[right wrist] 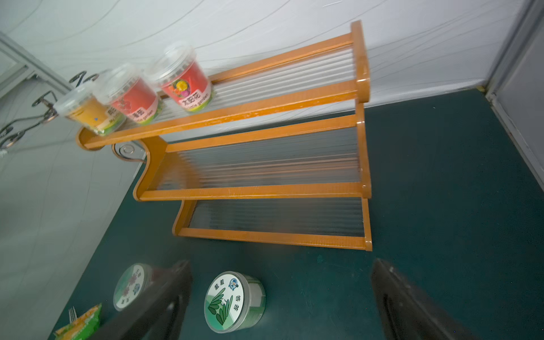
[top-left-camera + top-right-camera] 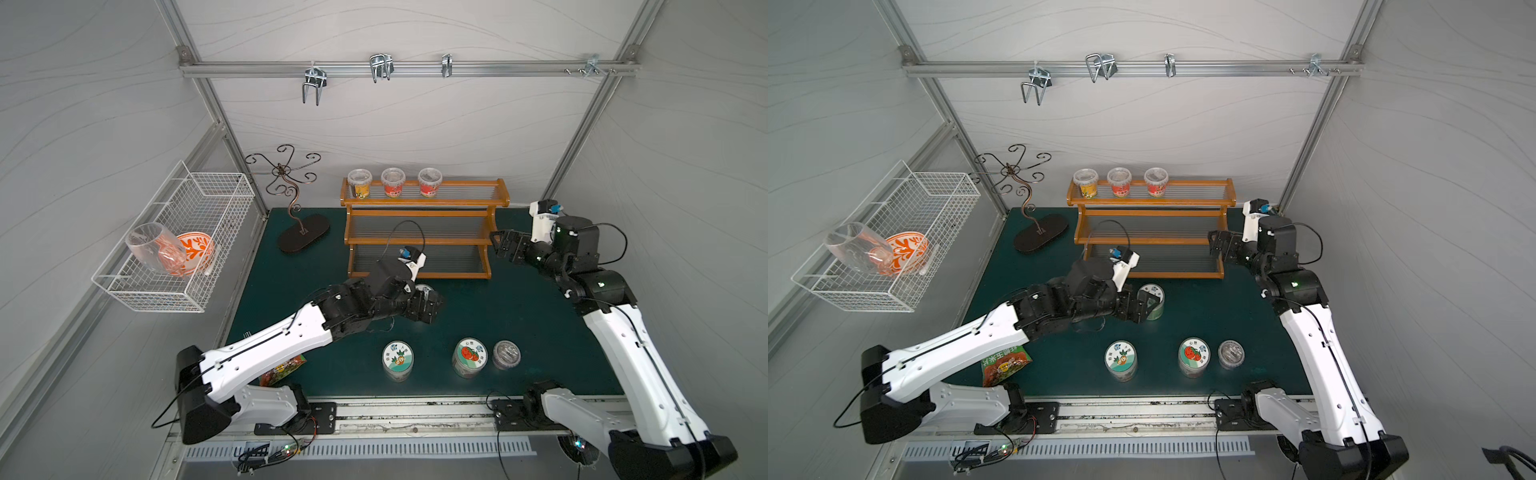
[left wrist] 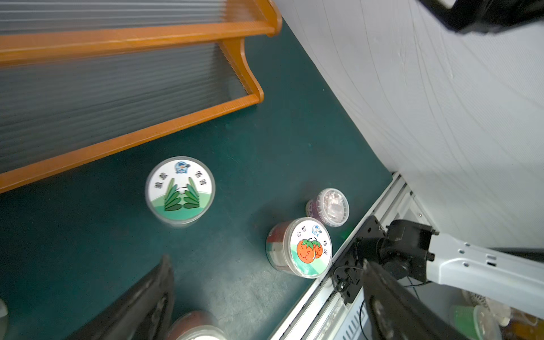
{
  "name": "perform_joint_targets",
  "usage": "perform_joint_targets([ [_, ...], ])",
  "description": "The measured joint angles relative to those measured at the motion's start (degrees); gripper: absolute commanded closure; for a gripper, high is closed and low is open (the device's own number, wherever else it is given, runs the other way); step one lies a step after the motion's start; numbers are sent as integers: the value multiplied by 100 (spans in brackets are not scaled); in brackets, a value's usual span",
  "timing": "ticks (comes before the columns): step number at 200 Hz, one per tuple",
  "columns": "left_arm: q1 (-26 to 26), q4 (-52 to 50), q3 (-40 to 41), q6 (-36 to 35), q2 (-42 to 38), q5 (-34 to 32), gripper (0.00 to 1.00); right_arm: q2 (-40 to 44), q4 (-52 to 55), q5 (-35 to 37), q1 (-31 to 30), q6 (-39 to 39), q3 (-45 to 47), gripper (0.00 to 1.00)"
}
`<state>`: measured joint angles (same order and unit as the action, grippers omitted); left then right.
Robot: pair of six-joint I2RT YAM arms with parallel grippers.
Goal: Place the seed container on the shelf
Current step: Pick up the seed jar at the center of the board.
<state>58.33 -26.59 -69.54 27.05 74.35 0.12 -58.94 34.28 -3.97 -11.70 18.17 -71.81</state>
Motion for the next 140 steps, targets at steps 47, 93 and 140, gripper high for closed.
perform_joint_targets([
  [47,704,964,-258,-981,1099,341,0,155,636,-125,787,339,-125,1],
  [93,1108,1567,-680,-2146,2334,999,0,330,907,-249,1054,452,-125,1],
  [140,1268,1700,-1132,-3056,3324,1543,0,516,1080,-243,1110,452,-125,1],
])
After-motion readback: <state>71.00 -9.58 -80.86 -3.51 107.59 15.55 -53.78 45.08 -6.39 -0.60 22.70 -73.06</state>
